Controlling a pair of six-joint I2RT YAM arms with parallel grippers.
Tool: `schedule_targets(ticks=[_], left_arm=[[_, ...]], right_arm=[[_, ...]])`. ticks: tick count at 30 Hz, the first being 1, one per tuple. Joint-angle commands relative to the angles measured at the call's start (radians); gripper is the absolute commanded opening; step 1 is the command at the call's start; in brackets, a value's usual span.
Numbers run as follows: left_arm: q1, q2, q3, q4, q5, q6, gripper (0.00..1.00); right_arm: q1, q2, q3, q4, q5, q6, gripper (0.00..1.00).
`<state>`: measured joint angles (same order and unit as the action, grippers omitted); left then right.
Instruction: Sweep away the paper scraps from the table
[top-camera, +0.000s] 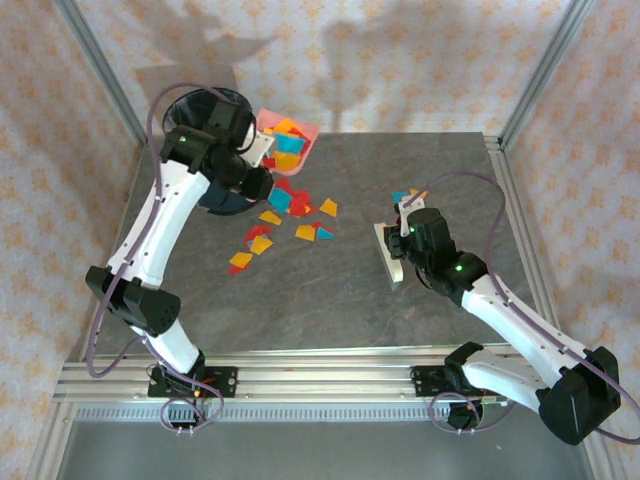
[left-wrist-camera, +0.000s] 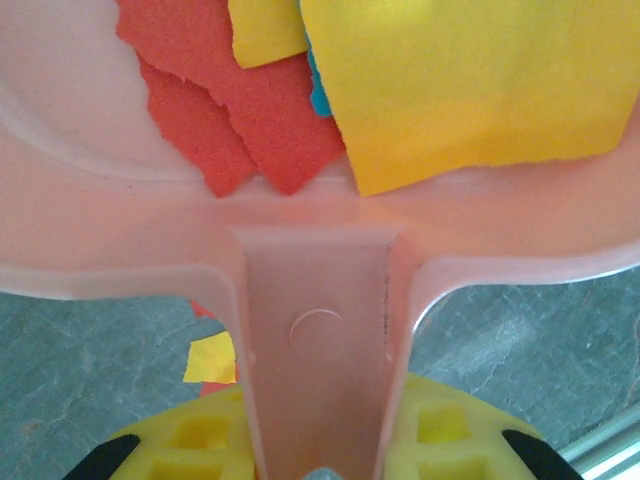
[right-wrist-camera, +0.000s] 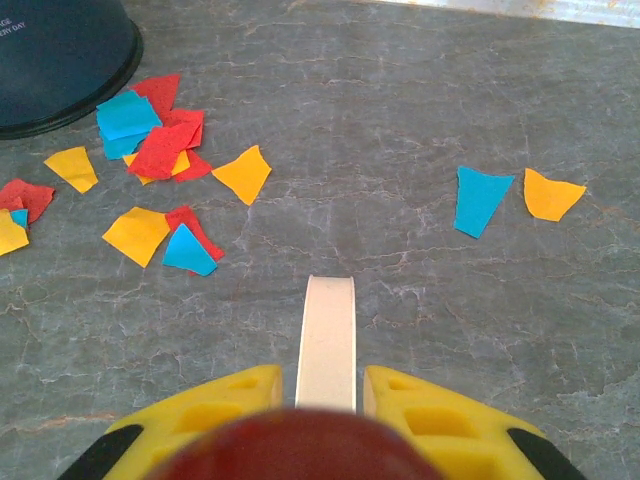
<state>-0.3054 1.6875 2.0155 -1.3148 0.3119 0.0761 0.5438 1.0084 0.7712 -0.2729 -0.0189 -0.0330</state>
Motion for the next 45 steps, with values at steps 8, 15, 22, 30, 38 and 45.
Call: schedule_targets(ticks=[8,15,22,30,38,45], left_arm=[[0.146,0.084,0.16,-0.022,0.175,-0.069,0.0],[0.244,0.115,0.198,0.025,0.305,-0.129,0.0],[0.316,0.121,0.177,0.118,0.437,-0.247,0.0],[0.36,0.131,0.133,0.245,0.571,-0.374,0.0],[0.389,0.12,0.048,0.417,0.637,-0.527,0.0],[0.414,0.085,-0.109,0.696,0.723,-0.761,0.0]], right_arm=[[0.005,-0.014,-0.019,0.018,0.011,0.01,0.0],[0.005,-0.008,-0.021,0.009,0.012,0.013,0.0],[0.005,-0.002,-0.018,0.007,0.014,0.025,0.0],[0.005,-0.004,-0.016,-0.001,0.013,0.033,0.0],[0.005,-0.005,-0.013,-0.009,0.017,0.034,0.0],[0.005,-0.007,-0.016,-0.008,0.017,0.037,0.0]])
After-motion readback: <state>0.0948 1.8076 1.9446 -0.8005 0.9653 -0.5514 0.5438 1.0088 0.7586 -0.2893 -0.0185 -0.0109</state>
